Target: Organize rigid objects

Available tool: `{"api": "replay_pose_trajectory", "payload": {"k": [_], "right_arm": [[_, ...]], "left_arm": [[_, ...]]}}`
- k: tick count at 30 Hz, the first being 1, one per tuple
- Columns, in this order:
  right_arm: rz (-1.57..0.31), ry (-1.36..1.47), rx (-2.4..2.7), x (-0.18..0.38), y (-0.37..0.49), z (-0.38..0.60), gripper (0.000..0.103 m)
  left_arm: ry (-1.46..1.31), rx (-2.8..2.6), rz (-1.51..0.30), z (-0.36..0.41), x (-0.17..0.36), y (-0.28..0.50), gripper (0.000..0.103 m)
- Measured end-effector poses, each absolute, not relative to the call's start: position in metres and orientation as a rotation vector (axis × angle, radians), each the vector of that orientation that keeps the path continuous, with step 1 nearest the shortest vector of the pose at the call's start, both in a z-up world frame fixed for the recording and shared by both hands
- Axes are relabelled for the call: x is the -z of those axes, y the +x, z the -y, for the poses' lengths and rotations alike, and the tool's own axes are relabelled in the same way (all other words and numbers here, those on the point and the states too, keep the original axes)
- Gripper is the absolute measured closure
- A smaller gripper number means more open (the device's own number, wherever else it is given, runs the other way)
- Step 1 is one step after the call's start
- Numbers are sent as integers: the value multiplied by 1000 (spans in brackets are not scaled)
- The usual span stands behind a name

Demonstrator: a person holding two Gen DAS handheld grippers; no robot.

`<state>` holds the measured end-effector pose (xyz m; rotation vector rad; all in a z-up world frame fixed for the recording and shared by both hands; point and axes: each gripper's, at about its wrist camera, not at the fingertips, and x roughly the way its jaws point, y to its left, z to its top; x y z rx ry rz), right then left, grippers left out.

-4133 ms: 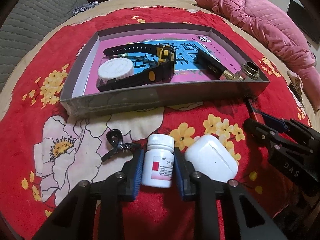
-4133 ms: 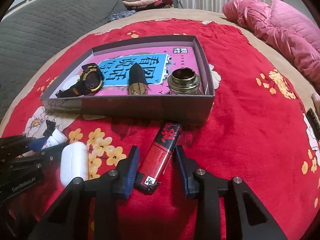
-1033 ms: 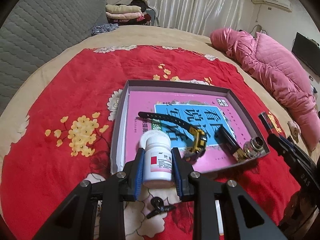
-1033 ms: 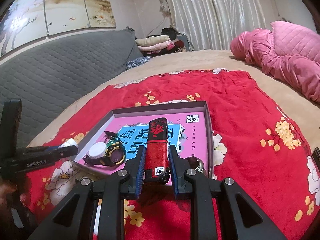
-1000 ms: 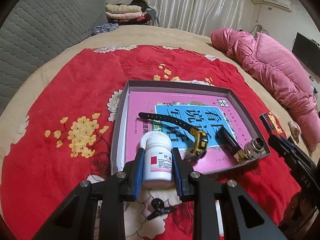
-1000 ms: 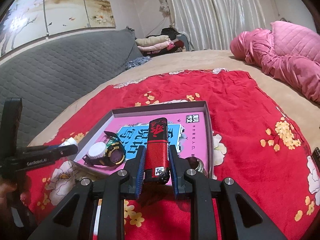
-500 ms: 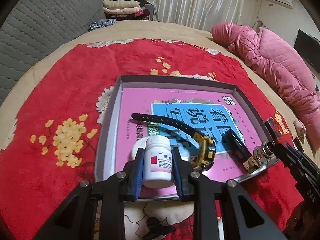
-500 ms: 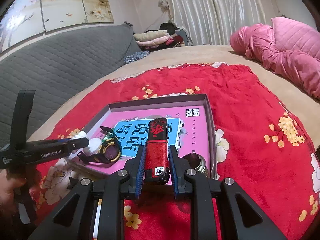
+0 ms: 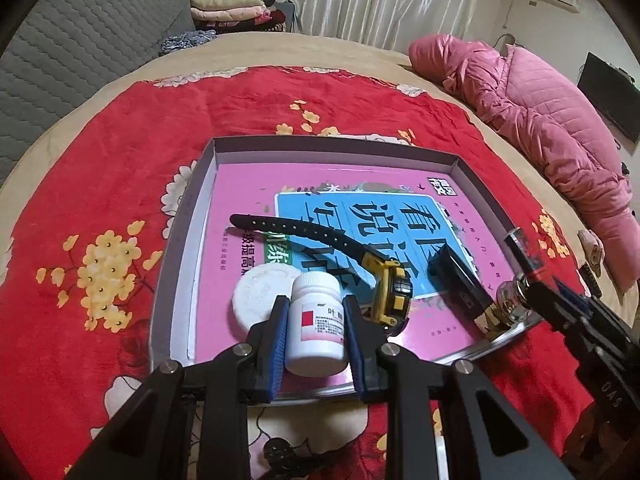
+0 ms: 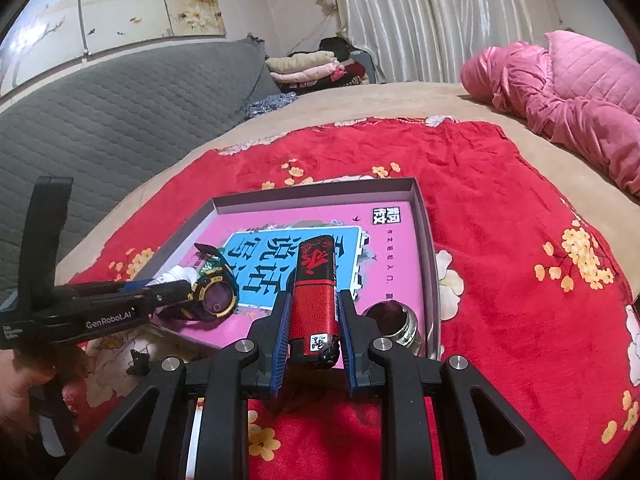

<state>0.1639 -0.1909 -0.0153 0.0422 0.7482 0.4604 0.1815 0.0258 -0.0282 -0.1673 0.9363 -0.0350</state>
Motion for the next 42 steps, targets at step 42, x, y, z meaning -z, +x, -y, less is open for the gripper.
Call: {"api": "replay_pose_trajectory", "payload": {"k": [42], "right_arm": [[-822, -83, -381, 35, 169, 179, 81]], "left_arm": [[-151, 55, -961, -20, 29, 181, 76]]}}
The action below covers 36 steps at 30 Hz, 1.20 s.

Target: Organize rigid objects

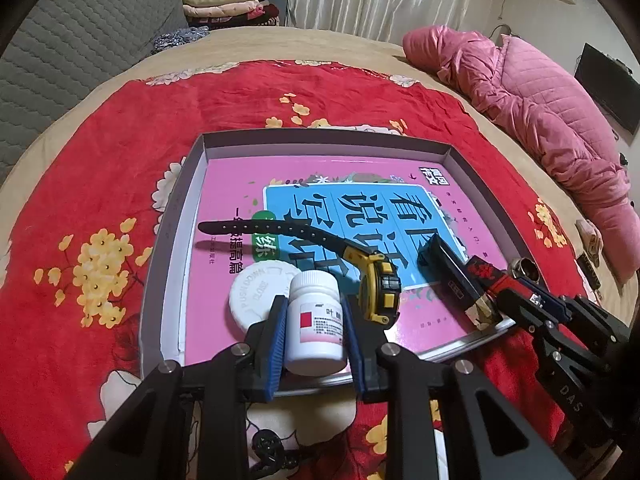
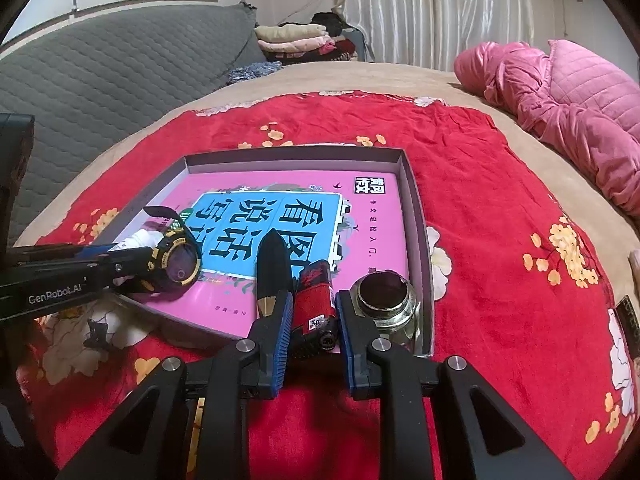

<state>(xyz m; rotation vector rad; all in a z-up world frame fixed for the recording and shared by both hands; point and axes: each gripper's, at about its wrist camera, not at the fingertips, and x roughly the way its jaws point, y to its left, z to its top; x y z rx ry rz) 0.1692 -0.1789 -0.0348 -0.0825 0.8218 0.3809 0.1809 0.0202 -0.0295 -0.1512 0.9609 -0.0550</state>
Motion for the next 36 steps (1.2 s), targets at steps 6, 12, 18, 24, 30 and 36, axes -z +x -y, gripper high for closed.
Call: {"api": "replay_pose_trajectory", "payload": {"k": [6, 12, 18, 24, 30, 36], "right_arm": [[-820, -78, -382, 34, 168, 179, 80], [-822, -64, -393, 31, 165, 181, 80], [-820, -61, -394, 31, 164, 182, 79], [-820, -61, -394, 31, 164, 182, 79], [-816, -55, -393, 28, 162, 184, 79], [-808, -55, -391, 26, 159, 184, 79]], "left_arm": [[-165, 73, -993, -21, 28, 186, 76], [-186, 77, -1008, -22, 26, 187, 76], [-172, 87, -1014, -15, 22, 188, 76], [-163, 93, -1018, -11, 22, 189, 76], [-160, 91, -1016, -10, 22, 188, 76], [-162, 88, -1011, -11, 20, 186, 76]]}}
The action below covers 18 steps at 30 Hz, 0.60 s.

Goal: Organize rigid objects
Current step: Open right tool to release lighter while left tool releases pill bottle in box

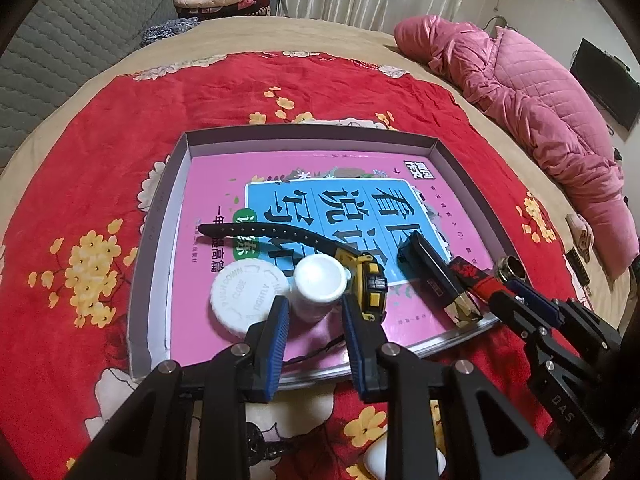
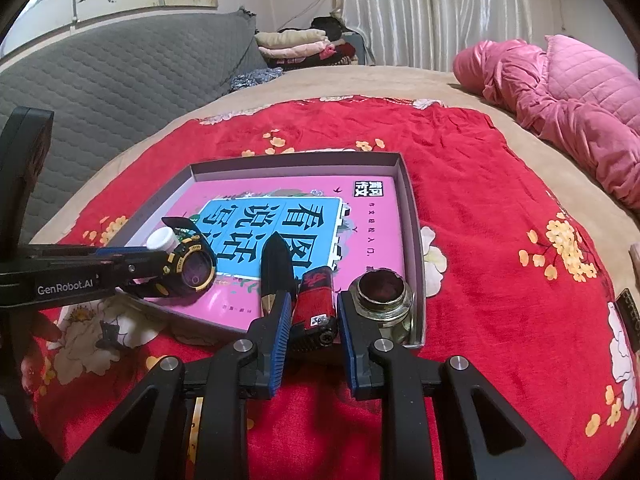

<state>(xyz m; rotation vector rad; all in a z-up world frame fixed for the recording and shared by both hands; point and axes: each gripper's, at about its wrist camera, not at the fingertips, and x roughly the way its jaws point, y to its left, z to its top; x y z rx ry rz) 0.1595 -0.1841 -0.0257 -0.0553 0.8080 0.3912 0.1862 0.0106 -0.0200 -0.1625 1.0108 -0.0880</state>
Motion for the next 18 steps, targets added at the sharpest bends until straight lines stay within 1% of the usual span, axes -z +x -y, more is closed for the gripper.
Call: {"api": "replay_pose_trajectory", "payload": {"k": [3, 7, 15, 16, 18], "right_arm": [[-803, -55, -390, 24, 159, 186, 78], [-798, -49, -389, 22, 158, 189, 74], [-773, -48, -397, 17, 156, 193, 73], [-769, -50, -398, 16, 155, 193, 71], [-760, -51, -402, 14, 153, 193, 65]], "left_arm": [[-165, 88, -1007, -12, 18, 184, 76], [-167, 89, -1008, -12, 18, 183, 76], [-155, 88, -1010, -10, 17, 176, 76], [-154, 89, -1010, -10, 16, 176, 76], [-153, 88, -1011, -10, 16, 176, 76]]}}
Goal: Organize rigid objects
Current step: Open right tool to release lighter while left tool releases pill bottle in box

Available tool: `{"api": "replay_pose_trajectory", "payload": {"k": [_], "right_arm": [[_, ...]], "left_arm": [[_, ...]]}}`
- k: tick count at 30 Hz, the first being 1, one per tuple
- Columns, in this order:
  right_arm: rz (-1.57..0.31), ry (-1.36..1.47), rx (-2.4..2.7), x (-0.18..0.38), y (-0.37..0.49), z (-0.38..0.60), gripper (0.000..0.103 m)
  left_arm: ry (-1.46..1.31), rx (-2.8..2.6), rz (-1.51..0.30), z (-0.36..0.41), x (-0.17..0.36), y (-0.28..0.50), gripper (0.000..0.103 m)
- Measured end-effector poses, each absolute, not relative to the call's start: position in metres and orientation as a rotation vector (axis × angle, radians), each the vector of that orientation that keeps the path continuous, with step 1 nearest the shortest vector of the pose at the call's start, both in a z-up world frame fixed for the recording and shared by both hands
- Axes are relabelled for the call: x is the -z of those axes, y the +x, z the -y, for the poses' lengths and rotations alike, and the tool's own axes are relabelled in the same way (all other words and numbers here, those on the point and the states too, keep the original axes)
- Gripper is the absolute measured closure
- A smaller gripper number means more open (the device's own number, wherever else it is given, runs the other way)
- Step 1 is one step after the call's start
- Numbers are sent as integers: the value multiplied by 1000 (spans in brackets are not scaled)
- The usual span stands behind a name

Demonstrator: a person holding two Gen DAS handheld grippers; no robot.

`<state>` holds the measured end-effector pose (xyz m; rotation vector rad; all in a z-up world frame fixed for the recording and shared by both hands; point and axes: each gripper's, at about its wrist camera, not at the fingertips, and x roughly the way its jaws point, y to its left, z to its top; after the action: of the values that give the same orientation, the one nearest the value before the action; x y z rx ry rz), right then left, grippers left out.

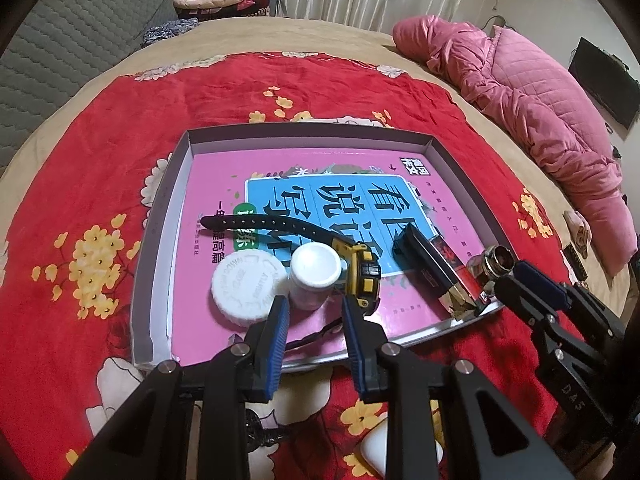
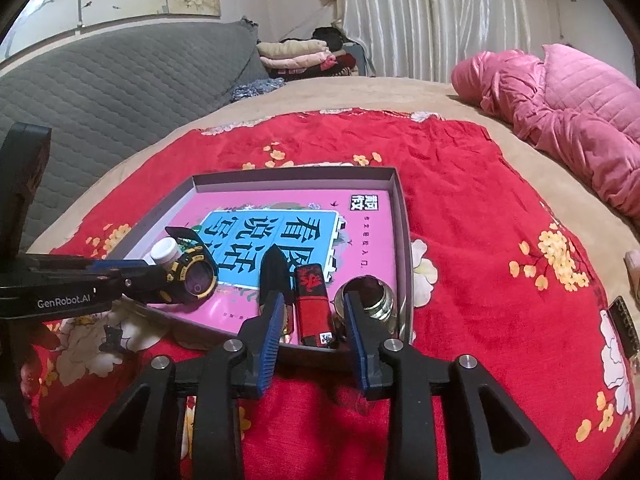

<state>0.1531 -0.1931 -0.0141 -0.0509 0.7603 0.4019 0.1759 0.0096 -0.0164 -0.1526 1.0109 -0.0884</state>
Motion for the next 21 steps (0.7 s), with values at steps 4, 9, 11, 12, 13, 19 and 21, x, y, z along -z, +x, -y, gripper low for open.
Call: {"api": "replay_pose_trajectory", "payload": {"k": [4, 9, 11, 12, 13, 19, 21], "right_arm": [[-739, -49, -409, 10, 151, 193, 57], [-733, -52, -417, 11, 152, 194, 48], [-733, -53, -417, 11, 152, 194, 42], [-732, -55, -417, 11, 151, 194, 41], [-731, -55, -415, 11, 152, 194, 41], [-730, -60, -407, 12, 153, 195, 35], [-730, -64, -401, 12, 154, 196, 34]], "left_arm": [[-154, 82, -1004, -10, 16, 175, 76], [-141, 79, -995, -10, 13, 174, 76], [-145, 80, -991, -11, 12, 173, 75], [-144, 78, -988, -11, 11, 173, 75], [-143, 76, -985, -11, 10, 172, 72], [-151, 76, -976, -11, 6, 169, 57], [-147, 75, -977, -10, 6, 169, 57]]}}
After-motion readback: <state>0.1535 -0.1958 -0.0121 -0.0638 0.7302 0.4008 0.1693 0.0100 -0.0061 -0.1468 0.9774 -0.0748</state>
